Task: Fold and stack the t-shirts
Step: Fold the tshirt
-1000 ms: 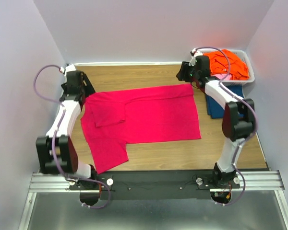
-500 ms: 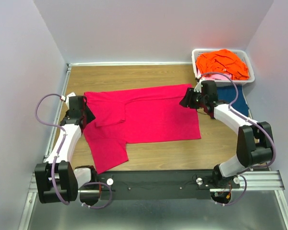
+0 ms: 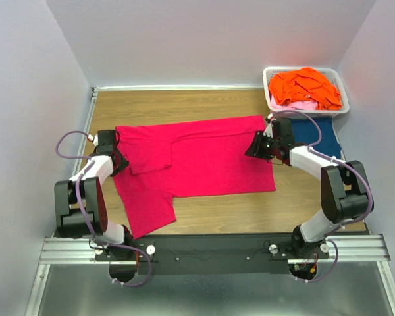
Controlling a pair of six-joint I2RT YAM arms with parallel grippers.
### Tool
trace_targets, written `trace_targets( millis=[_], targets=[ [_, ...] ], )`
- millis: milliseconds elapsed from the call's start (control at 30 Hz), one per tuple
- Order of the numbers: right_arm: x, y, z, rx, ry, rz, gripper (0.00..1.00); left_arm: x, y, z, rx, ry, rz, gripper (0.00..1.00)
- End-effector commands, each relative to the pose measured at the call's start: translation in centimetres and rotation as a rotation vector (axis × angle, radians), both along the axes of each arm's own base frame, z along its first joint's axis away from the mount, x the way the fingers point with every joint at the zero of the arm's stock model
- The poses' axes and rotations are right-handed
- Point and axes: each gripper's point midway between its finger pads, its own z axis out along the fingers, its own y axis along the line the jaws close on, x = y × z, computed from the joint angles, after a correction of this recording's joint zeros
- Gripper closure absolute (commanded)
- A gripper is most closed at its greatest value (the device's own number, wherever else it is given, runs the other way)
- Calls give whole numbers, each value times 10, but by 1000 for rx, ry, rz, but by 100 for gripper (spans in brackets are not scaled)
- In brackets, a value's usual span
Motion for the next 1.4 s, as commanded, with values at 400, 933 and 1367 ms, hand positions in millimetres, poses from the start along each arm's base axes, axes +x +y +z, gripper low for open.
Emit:
trace_targets(
  millis=[400,933,1367],
  targets=[
    [44,-44,-63,-87,115,-194,55,62,29,-24,-22,14,16,66],
    [0,-30,-2,-58,81,-74,42,-17,10,5,-72,8,107,30],
    [-21,-40,14,-90,25,-80,42,-44,21,-9,1,107,138,41]
  ],
)
